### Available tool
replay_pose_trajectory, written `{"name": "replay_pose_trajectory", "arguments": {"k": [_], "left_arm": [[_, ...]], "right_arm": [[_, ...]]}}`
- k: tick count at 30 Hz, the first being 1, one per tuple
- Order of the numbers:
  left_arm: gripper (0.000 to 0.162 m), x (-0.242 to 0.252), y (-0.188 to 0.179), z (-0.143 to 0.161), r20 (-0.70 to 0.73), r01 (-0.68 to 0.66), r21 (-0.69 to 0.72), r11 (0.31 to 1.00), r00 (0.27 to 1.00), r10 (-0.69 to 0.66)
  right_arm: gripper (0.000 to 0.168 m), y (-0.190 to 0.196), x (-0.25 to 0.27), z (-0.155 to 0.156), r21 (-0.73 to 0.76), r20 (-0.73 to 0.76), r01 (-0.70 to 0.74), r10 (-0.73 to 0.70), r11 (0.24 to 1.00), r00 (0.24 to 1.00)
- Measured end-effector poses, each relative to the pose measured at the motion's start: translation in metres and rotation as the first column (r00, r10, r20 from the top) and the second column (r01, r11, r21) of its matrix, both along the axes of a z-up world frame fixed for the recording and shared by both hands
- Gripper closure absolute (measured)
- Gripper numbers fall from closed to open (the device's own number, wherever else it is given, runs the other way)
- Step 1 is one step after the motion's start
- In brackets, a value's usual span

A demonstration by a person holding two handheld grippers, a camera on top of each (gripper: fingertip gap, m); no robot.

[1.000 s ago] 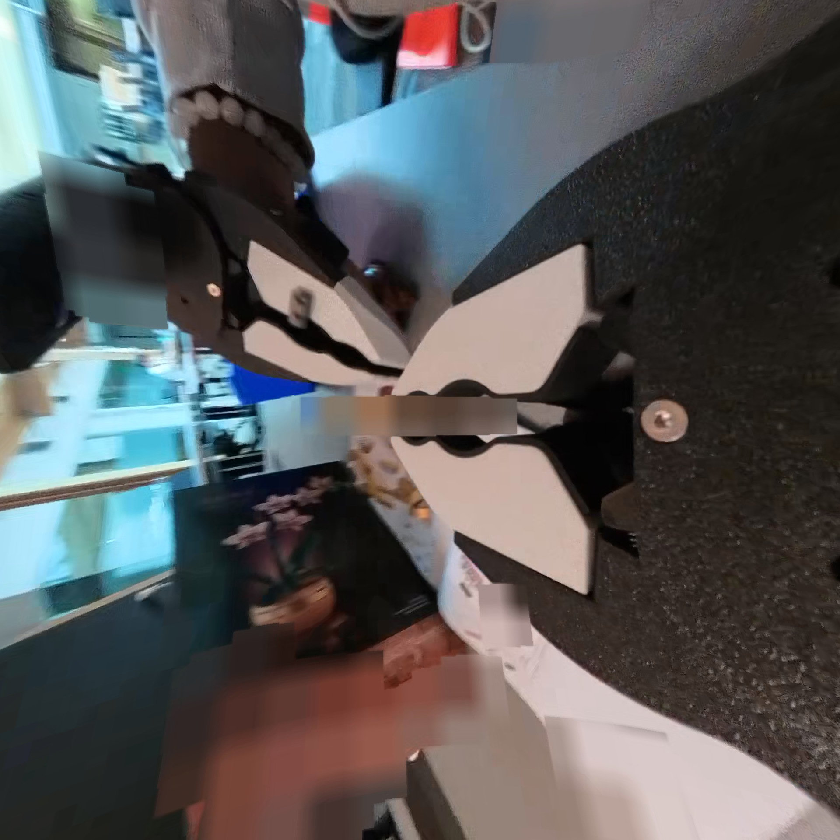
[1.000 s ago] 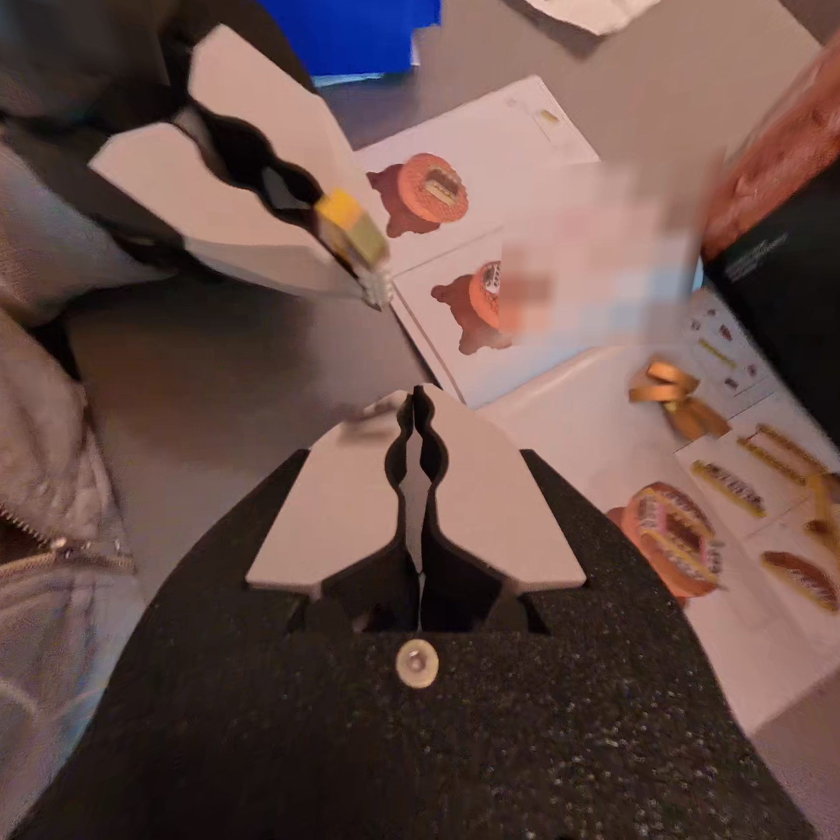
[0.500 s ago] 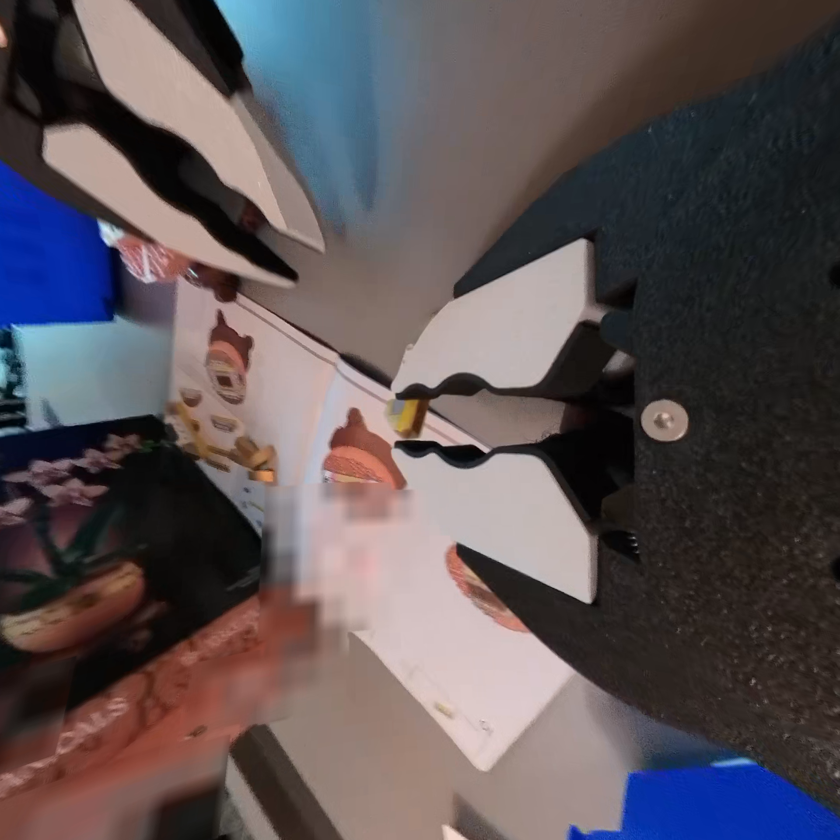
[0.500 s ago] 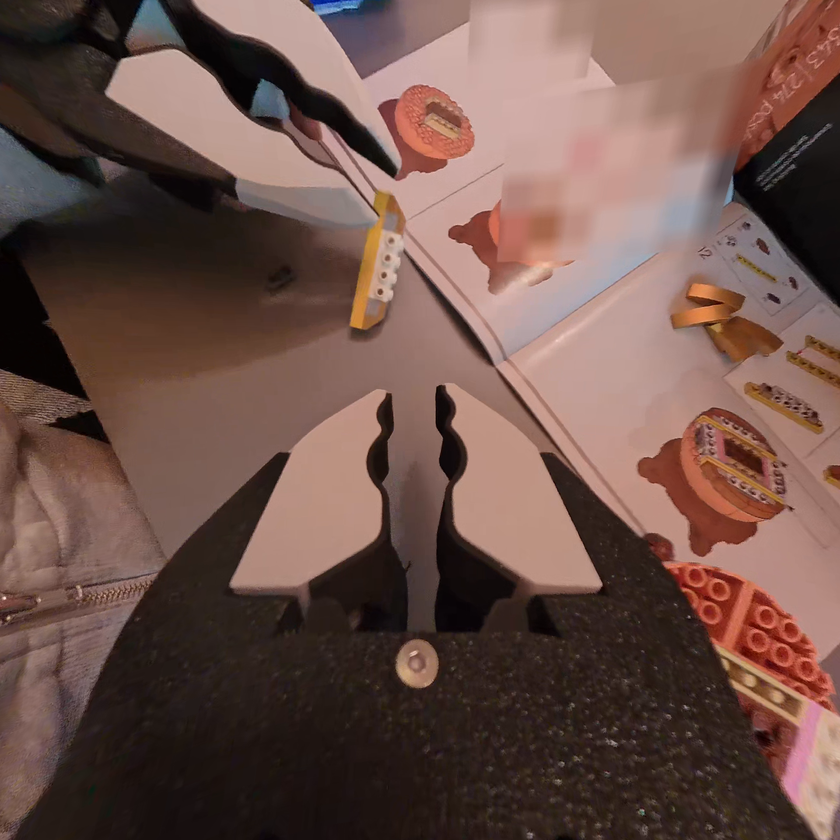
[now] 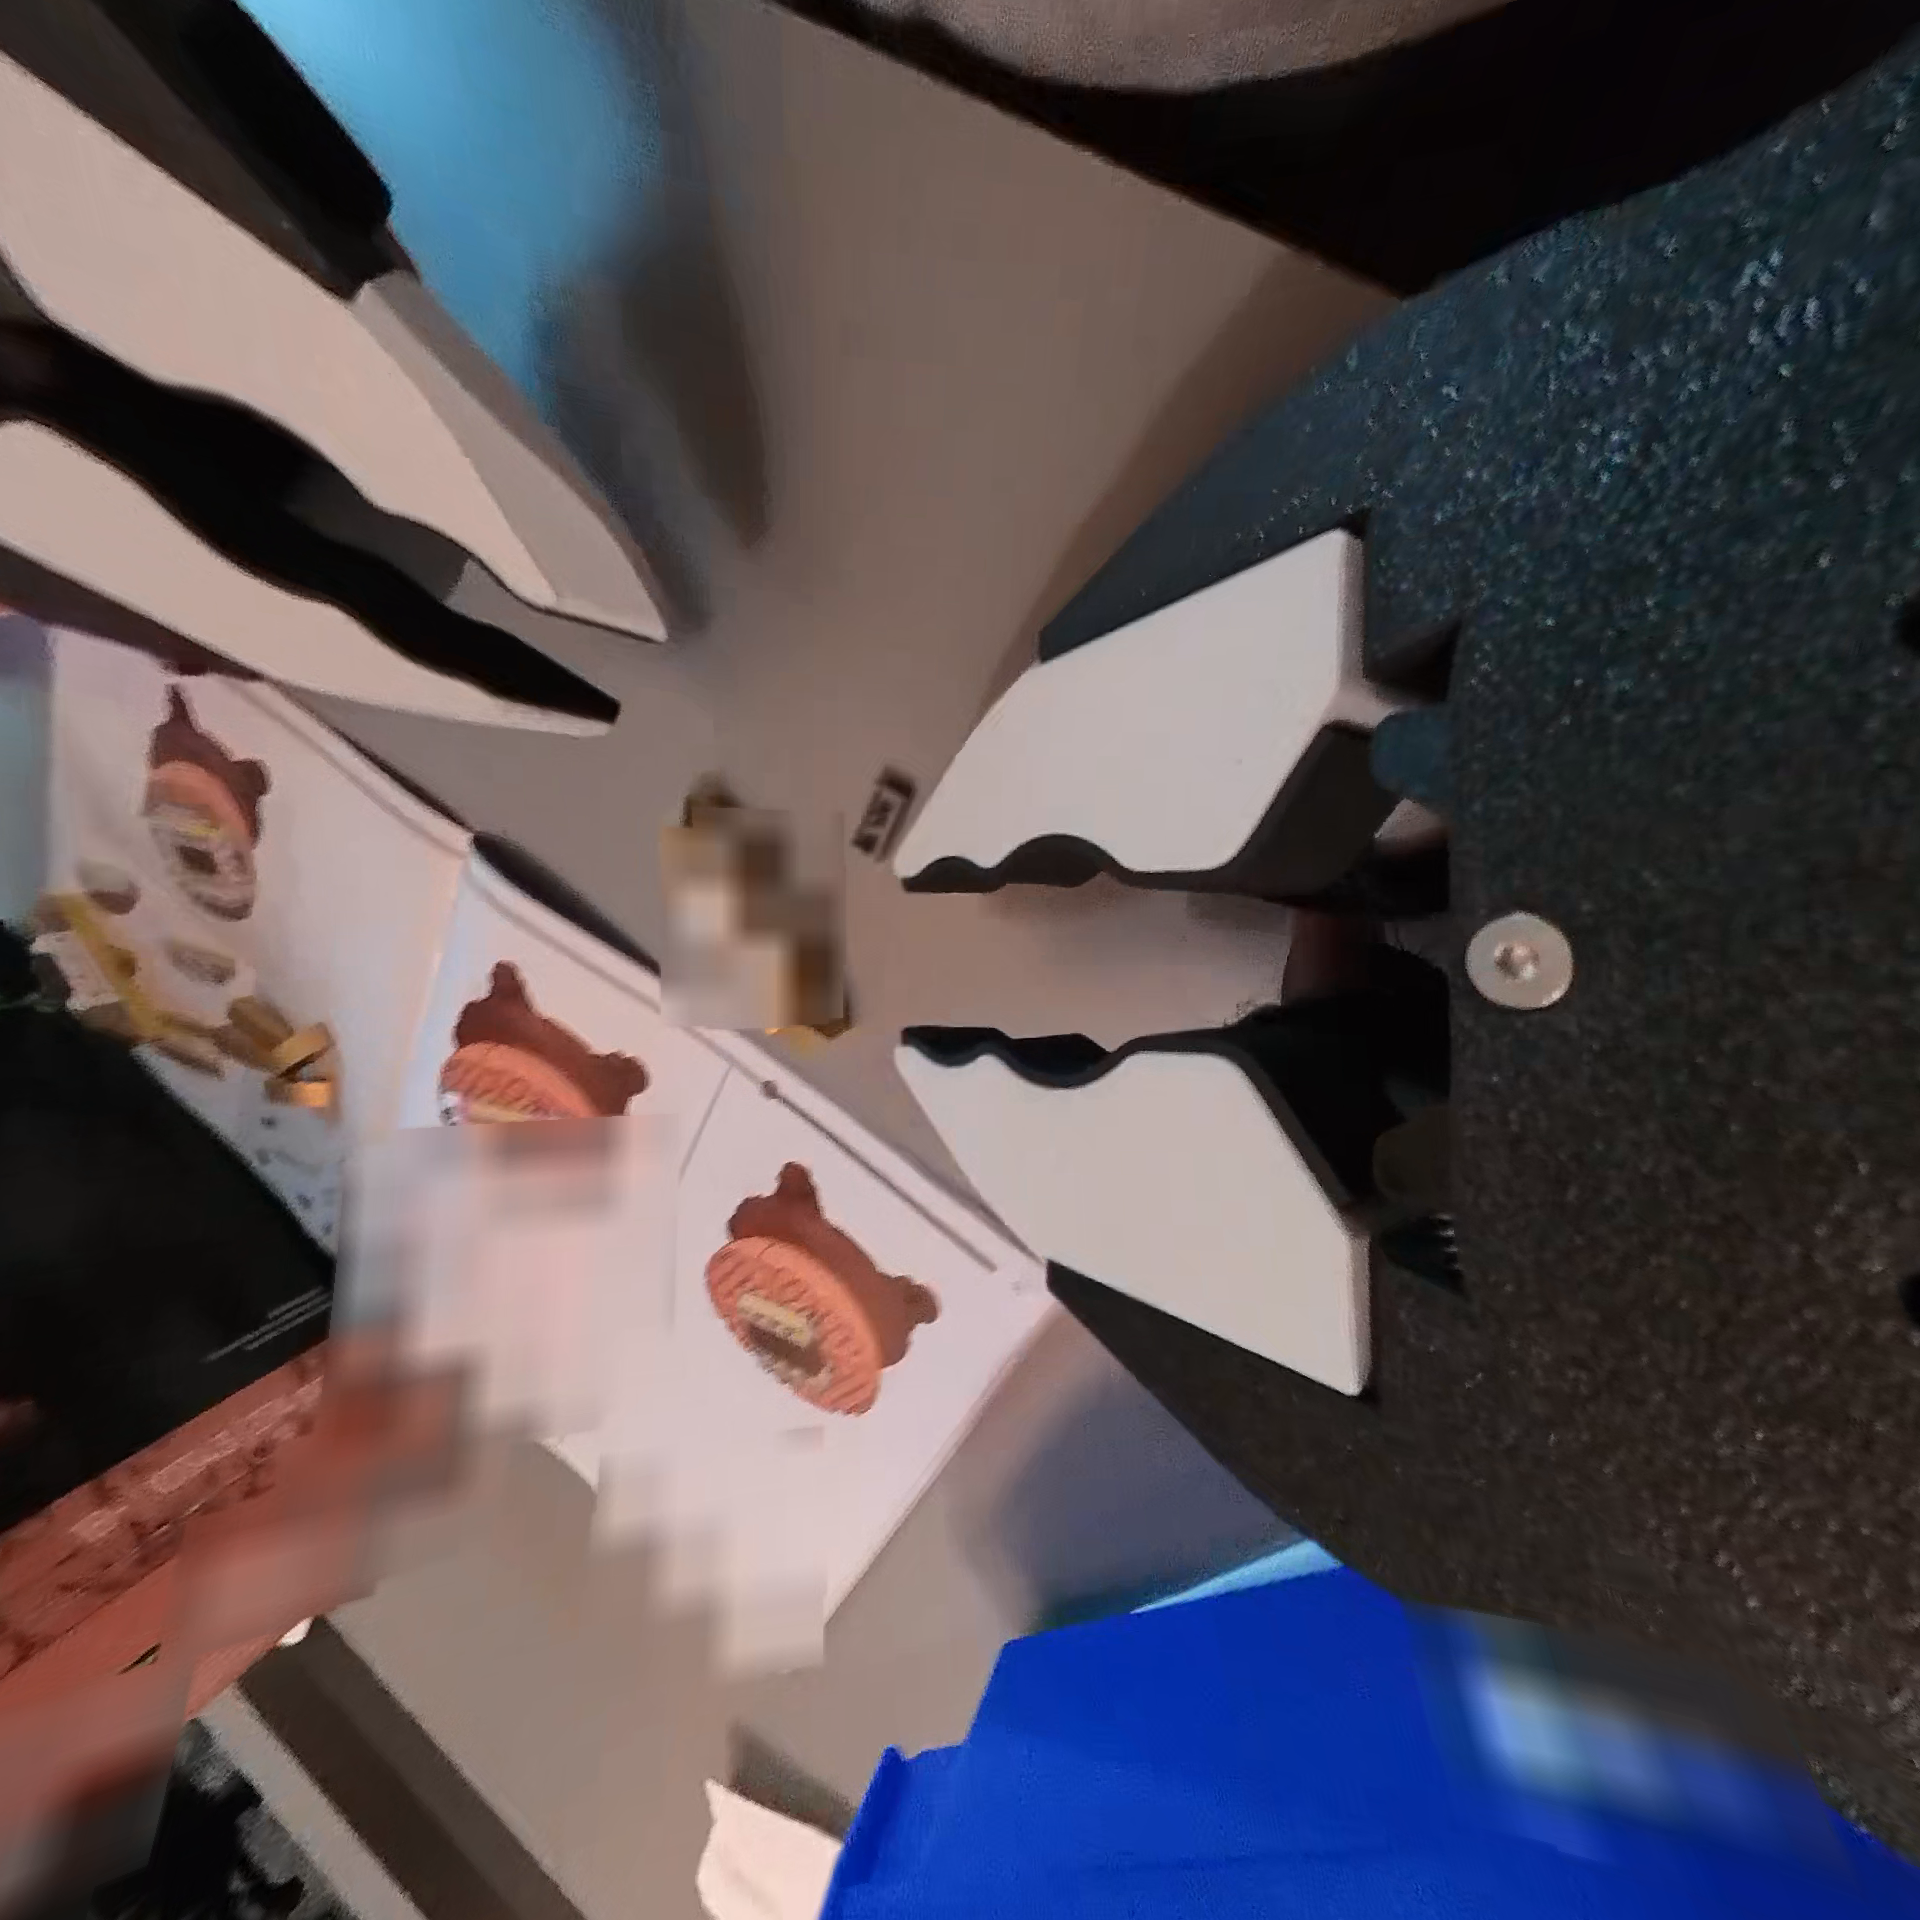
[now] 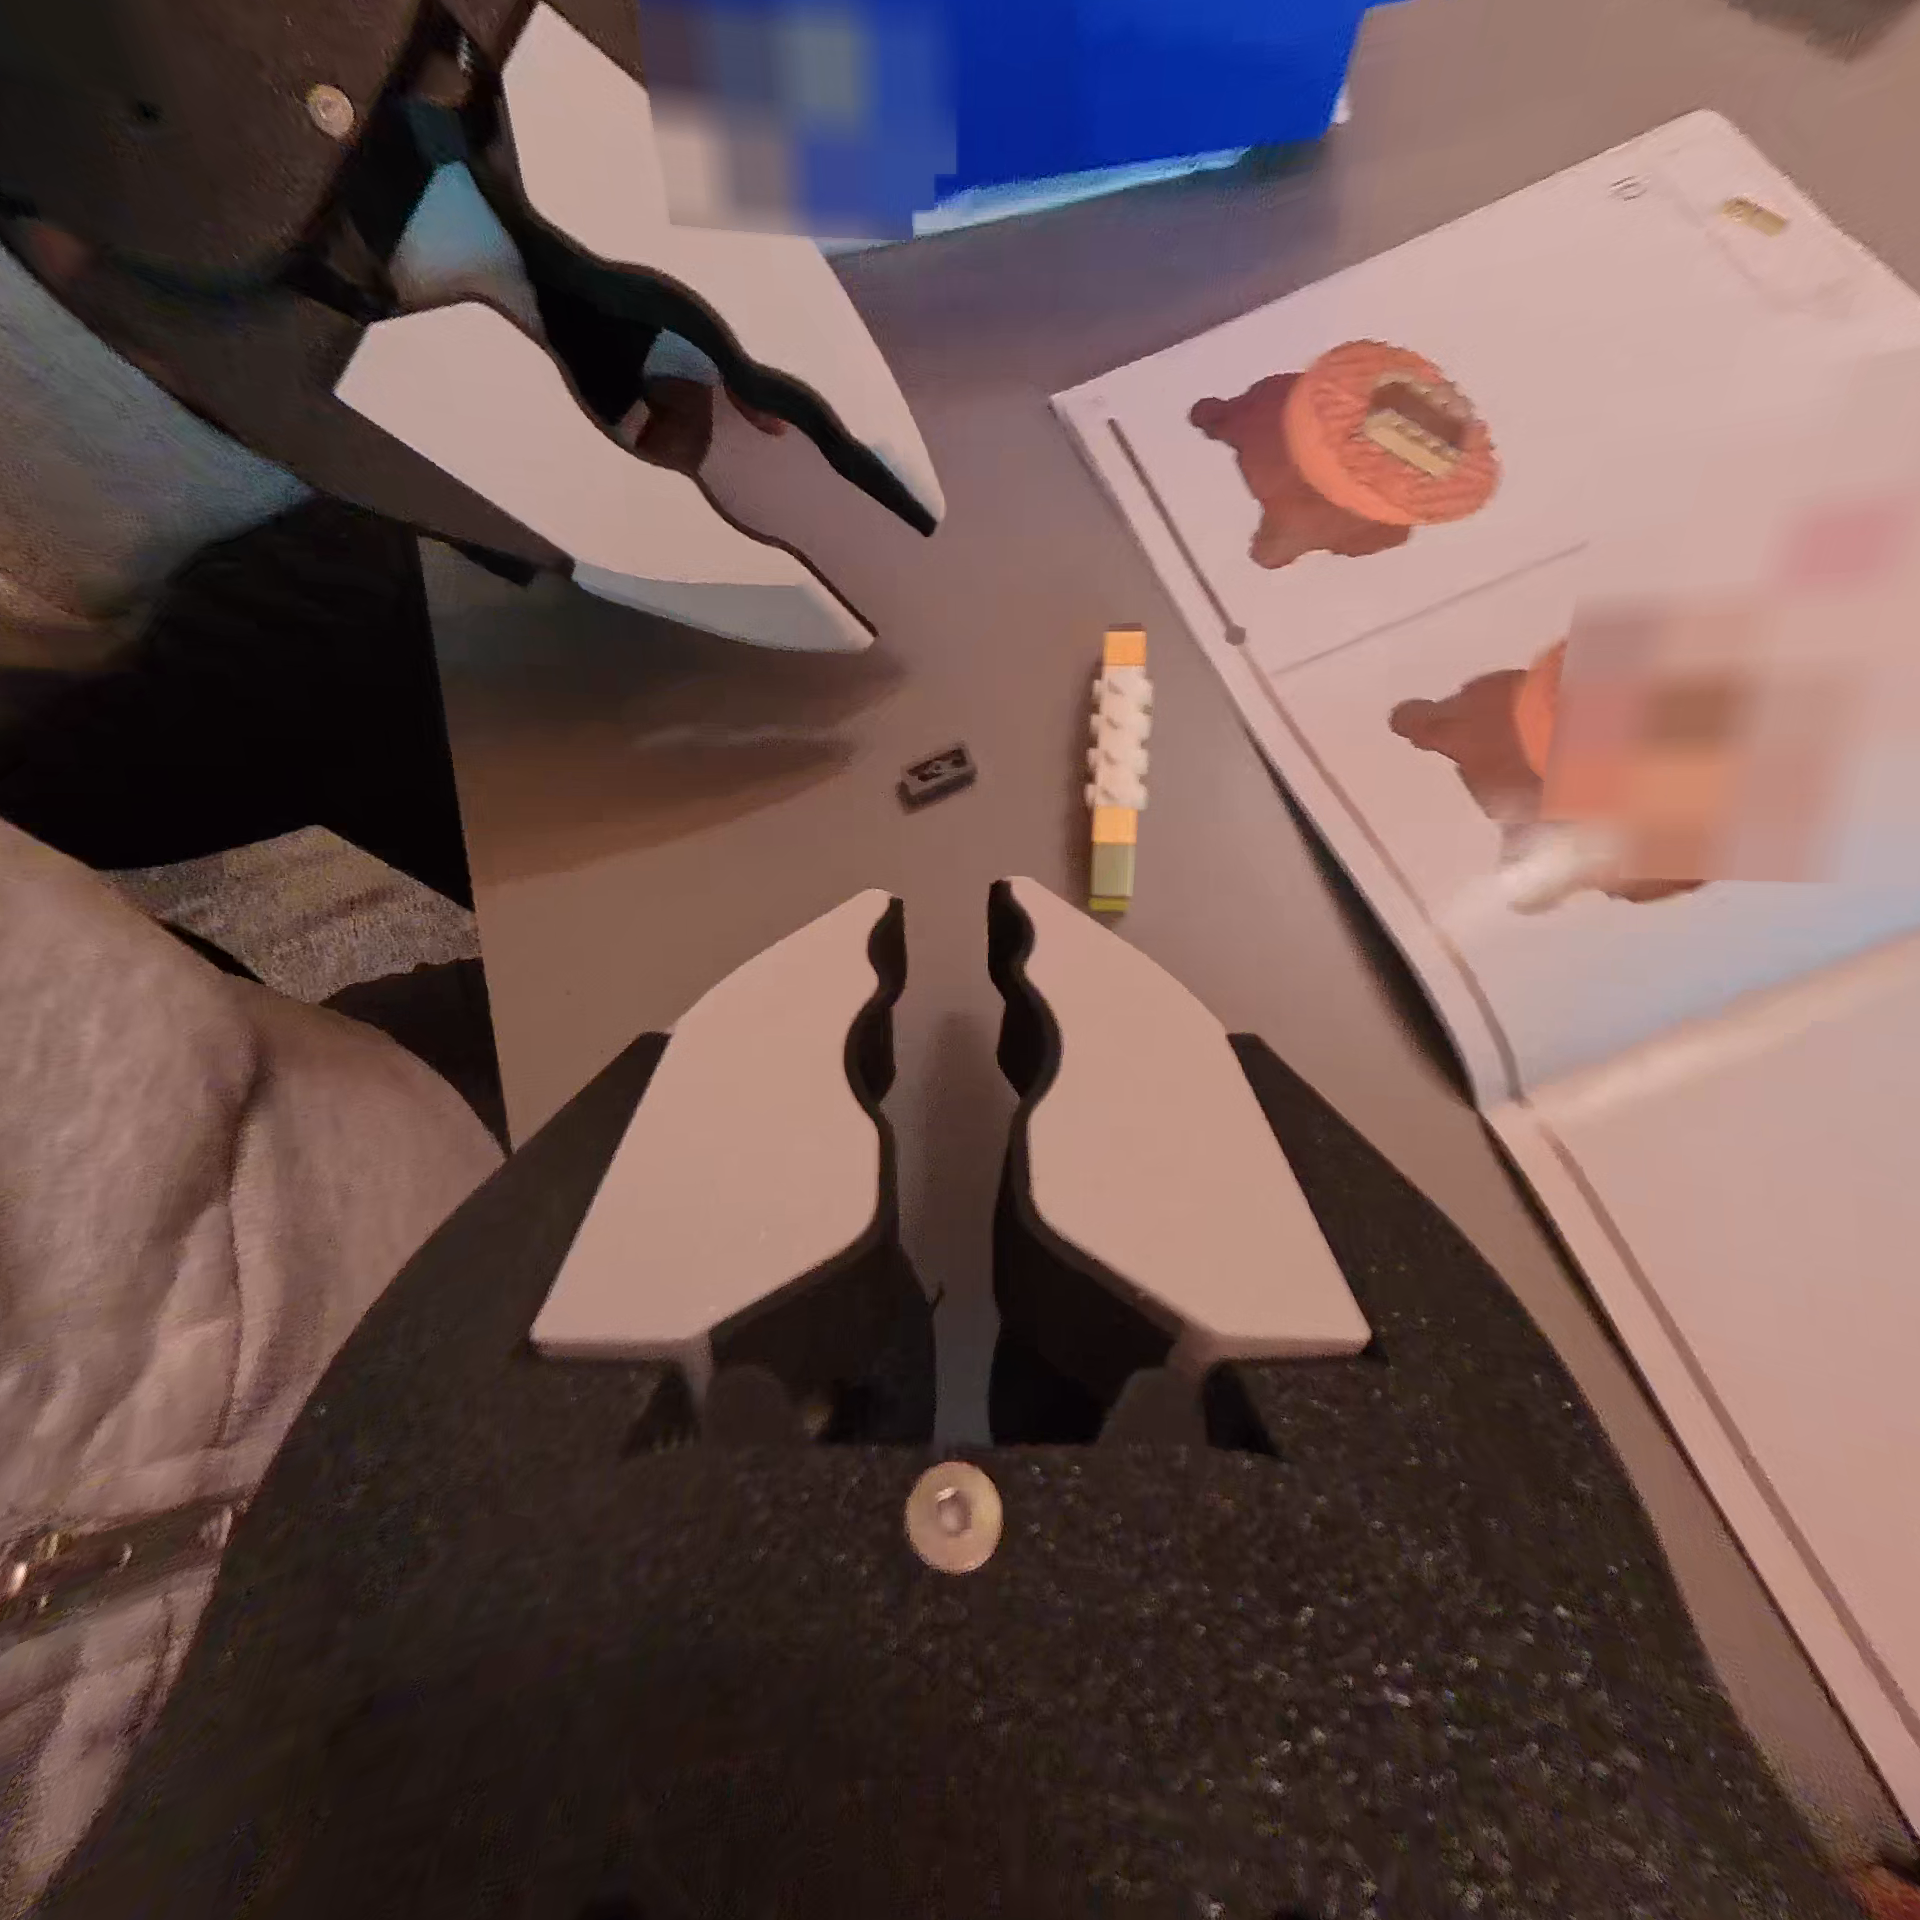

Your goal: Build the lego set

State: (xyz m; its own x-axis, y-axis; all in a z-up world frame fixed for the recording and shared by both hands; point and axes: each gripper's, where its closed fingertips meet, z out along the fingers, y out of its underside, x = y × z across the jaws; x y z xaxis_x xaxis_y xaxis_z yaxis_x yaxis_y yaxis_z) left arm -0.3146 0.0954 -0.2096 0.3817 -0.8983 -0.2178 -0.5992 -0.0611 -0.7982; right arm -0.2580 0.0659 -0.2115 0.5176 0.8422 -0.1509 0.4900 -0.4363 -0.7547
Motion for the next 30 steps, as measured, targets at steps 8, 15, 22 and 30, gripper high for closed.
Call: {"name": "replay_pose_trajectory", "arguments": {"k": [8, 15, 22, 30], "left_arm": [[0.146, 0.009, -0.021, -0.022, -0.084, 0.093, -0.133, 0.987, 0.991, -0.104], [0.145, -0.003, -0.015, -0.022, -0.086, 0.057, -0.086, 0.995, 0.994, -0.064], [0.144, 0.028, -0.034, 0.026, 0.238, 0.280, 0.045, 0.959, 0.929, -0.282], [0.148, 0.054, -0.056, 0.094, 0.737, 0.519, -0.177, 0.836, 0.633, -0.236]], "right_arm": [[0.149, 0.011, -0.036, -0.019, 0.078, 0.163, 0.048, -0.061, 0.996, 0.985], [0.164, 0.017, -0.035, -0.026, 0.111, 0.176, 0.060, -0.080, 0.992, 0.981], [0.165, -0.016, -0.041, 0.067, -0.247, -0.601, -0.216, 0.025, 0.945, 0.799], [0.165, -0.015, -0.030, 0.113, -0.193, -0.852, -0.277, -0.021, 0.941, 0.523]]}}
